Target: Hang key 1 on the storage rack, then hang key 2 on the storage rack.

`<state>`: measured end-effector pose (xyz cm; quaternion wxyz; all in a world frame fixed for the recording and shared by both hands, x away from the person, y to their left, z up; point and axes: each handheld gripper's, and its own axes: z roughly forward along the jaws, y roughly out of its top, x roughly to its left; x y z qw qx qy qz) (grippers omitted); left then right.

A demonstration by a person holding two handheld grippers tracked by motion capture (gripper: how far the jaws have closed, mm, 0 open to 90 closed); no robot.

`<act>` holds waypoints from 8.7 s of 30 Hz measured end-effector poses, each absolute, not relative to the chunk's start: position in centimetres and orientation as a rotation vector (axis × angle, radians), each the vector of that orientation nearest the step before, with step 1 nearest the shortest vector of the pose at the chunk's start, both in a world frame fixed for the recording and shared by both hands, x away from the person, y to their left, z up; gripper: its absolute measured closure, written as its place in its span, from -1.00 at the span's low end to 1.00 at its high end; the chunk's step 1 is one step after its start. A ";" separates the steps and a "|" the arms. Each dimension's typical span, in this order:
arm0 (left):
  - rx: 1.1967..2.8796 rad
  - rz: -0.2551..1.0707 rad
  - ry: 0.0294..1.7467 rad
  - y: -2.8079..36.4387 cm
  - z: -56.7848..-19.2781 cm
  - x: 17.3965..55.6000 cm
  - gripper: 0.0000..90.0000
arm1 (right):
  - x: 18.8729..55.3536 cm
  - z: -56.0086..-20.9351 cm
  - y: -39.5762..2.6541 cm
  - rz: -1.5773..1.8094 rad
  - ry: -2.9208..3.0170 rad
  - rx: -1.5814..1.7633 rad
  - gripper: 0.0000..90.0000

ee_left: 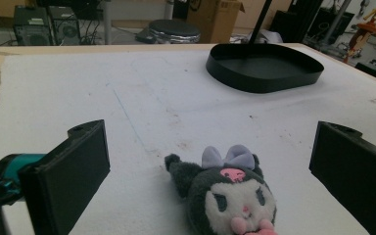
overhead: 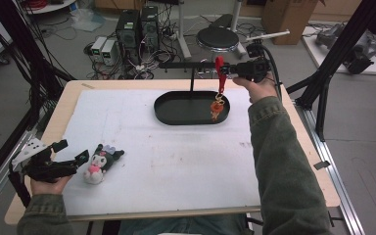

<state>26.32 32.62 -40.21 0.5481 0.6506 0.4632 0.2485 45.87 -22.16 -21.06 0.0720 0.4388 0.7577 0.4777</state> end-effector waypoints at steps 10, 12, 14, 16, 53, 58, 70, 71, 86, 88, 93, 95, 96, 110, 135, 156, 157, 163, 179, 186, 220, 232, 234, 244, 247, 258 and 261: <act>1.547 0.592 1.092 32.6 -40.2 26.7 -0.96 | 47.7 -20.6 -20.2 1.420 2.294 1.295 0.67; 1.546 0.593 1.089 32.6 -40.2 26.7 -0.96 | 48.1 -20.7 -19.8 1.399 2.301 1.295 0.67; 1.543 0.591 1.089 32.6 -40.2 26.7 -0.96 | 48.5 -20.7 -19.4 1.389 2.308 1.305 0.67; 1.541 0.590 1.089 32.6 -40.2 26.7 -0.96 | 48.9 -20.6 -19.0 1.386 2.300 1.317 0.67; 1.498 0.554 1.094 33.1 -40.2 27.3 -0.96 | 54.1 -23.0 -13.8 1.593 2.001 1.457 0.67; 1.500 0.553 1.096 33.1 -40.3 27.5 -0.96 | 54.3 -23.2 -13.0 1.598 1.966 1.420 0.67; 1.480 0.558 1.095 33.4 -40.3 27.6 -0.96 | 55.4 -24.8 -11.4 1.461 1.903 1.303 0.56; 1.481 0.560 1.094 33.4 -40.4 27.6 -0.96 | 55.4 -25.0 -11.6 1.414 1.909 1.317 -0.07; 1.490 0.565 1.085 33.2 -40.3 27.5 -0.96 | 51.7 -25.7 -14.7 1.388 2.031 1.260 -0.99; 1.492 0.565 1.086 33.2 -40.3 27.5 -0.96 | 51.3 -25.5 -15.0 1.381 2.037 1.260 -0.99; 1.494 0.564 1.090 33.2 -40.3 27.5 -0.96 | 50.1 -24.5 -15.6 1.410 2.036 1.226 -0.99; 1.495 0.564 1.093 33.2 -40.3 27.5 -0.96 | 49.7 -24.3 -15.8 1.402 2.043 1.214 -0.99; 1.494 0.565 1.093 33.2 -40.3 27.4 -0.96 | 49.6 -24.3 -15.9 1.391 2.052 1.221 -0.99; 1.489 0.564 1.098 33.3 -40.3 27.3 -0.96 | 47.5 -24.7 -17.4 1.294 2.119 1.166 -0.99; 1.501 0.570 1.103 33.2 -40.3 27.2 -0.96 | 41.8 -28.7 -21.1 1.285 2.141 1.051 -0.98; 1.512 0.568 1.098 33.0 -40.3 27.0 -0.96 | 38.8 -33.4 -26.3 1.320 2.076 1.169 -0.98; 1.509 0.571 1.099 33.0 -40.3 26.9 -0.96 | 38.6 -33.6 -26.5 1.328 2.071 1.181 -0.98; 1.517 0.564 1.101 32.9 -40.3 26.9 -0.96 | 37.9 -34.8 -27.8 1.340 2.039 1.200 -0.98; 1.536 0.534 1.115 32.5 -40.4 26.7 -0.96 | 35.3 -38.5 -30.7 1.351 1.980 1.247 -0.98; 1.562 0.521 1.127 32.3 -40.5 26.6 -0.96 | 34.4 -39.6 -31.3 1.348 1.977 1.247 -0.98; 2.067 0.255 1.392 27.5 -41.8 31.2 -0.96 | 32.8 -41.1 -31.8 1.302 1.997 1.224 -0.98; 2.203 0.261 1.512 25.7 -41.9 30.2 -0.08 | 32.8 -41.3 -31.7 1.280 2.018 1.220 -0.98; 2.202 0.258 1.496 25.6 -41.8 30.1 -0.02 | 32.8 -41.3 -31.6 1.275 2.017 1.224 -0.98; 2.143 0.298 1.419 25.9 -40.3 29.6 0.02 | 32.8 -41.3 -31.5 1.265 2.013 1.207 -0.98; 2.117 0.290 1.402 26.2 -39.4 29.8 0.02 | 32.9 -41.4 -31.5 1.265 2.022 1.205 -0.98; 2.068 0.241 1.383 27.0 -38.3 30.6 0.03 | 32.9 -41.7 -31.4 1.246 2.032 1.187 -0.98; 2.082 0.262 1.376 26.9 -37.5 31.1 0.03 | 32.9 -41.7 -31.3 1.245 2.036 1.186 -0.98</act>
